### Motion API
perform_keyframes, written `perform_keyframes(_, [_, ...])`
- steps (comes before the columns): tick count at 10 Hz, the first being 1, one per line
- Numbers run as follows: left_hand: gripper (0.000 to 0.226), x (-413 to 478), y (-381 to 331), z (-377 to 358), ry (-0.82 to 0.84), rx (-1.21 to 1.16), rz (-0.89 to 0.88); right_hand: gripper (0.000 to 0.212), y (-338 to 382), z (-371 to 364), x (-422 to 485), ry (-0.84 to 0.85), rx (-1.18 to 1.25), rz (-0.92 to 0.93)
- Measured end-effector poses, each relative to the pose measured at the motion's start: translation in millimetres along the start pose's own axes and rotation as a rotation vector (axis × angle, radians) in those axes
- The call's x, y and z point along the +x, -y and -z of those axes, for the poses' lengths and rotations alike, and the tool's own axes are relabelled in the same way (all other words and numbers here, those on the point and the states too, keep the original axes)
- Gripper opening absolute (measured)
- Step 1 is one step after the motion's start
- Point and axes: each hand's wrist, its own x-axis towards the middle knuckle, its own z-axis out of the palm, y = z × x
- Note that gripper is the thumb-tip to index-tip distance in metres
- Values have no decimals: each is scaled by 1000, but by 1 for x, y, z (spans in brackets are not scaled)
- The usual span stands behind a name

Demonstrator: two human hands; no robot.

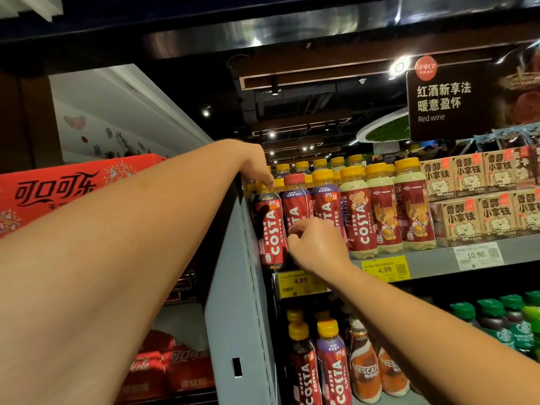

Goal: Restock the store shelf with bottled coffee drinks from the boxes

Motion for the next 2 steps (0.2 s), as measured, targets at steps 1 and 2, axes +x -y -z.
perform_keyframes(1, [44,-20,-7,3,-28,3,4,26,-3,23,1,67,-83,-8])
perform_keyframes(2, [43,-41,-22,0,-29,-10,10,26,-8,53,-5,98,-153,-38])
